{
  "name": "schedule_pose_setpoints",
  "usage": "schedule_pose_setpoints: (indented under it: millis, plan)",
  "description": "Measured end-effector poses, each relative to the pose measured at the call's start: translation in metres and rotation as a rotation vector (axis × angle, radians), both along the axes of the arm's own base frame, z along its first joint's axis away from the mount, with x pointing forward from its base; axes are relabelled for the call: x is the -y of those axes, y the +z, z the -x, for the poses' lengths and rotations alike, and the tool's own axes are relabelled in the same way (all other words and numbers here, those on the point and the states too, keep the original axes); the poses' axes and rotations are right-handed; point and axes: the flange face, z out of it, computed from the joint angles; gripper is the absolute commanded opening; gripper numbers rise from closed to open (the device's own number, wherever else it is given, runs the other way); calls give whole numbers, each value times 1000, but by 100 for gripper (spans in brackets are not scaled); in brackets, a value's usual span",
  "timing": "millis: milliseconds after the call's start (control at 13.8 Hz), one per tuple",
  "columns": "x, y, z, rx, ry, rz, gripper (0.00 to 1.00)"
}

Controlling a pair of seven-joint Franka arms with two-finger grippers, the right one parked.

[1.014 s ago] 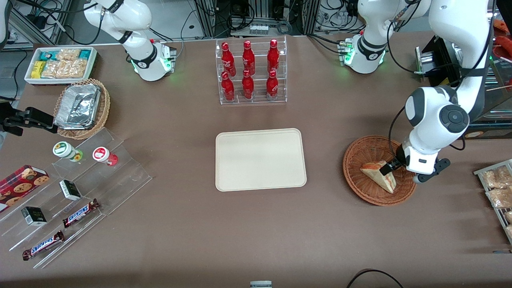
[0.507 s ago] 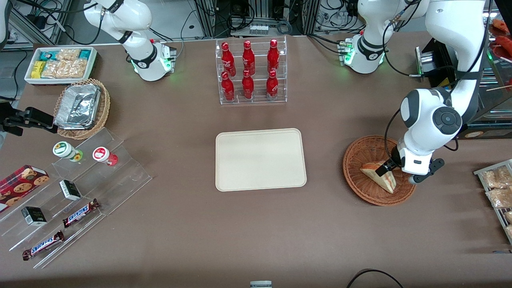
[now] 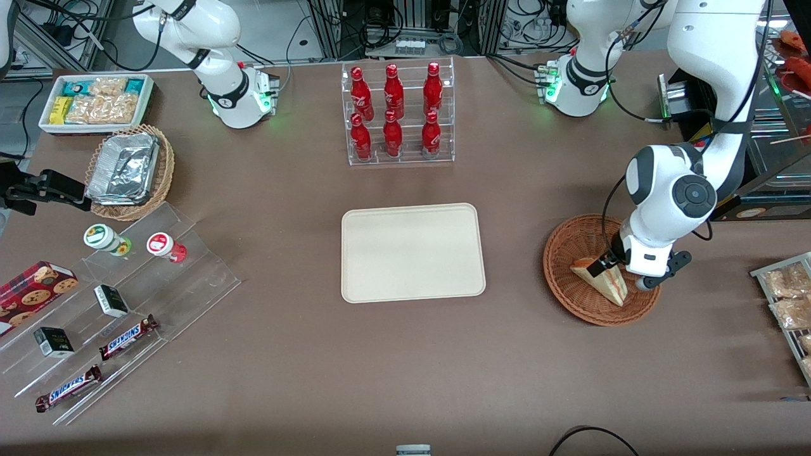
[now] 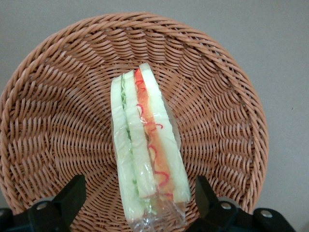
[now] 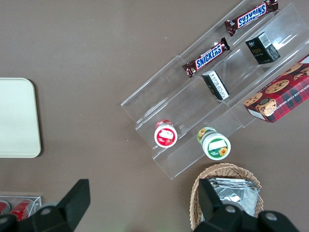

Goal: Place sandwich from basket to tray
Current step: 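Lower the left gripper onto the sandwich and close it, then lift the sandwich and carry it over the beige tray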

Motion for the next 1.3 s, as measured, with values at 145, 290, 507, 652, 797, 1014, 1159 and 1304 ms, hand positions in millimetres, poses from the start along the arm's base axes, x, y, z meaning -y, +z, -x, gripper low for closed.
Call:
schedule_pose_setpoints:
  millis: [145, 290, 507, 652, 797, 1014, 1159, 1304]
  plan:
    - [0, -5, -1, 7, 1, 1, 95]
    - [0, -10, -1, 9, 2, 1, 59]
    - [0, -9, -2, 14, 20, 3, 0]
    - [1, -6, -6, 24, 28, 4, 0]
    - [3, 1, -11, 36, 26, 6, 0]
    - [13, 19, -20, -8, 7, 0, 0]
    - [29, 51, -30, -57, -20, -5, 0]
    - [55, 96, -40, -84, -59, -10, 0]
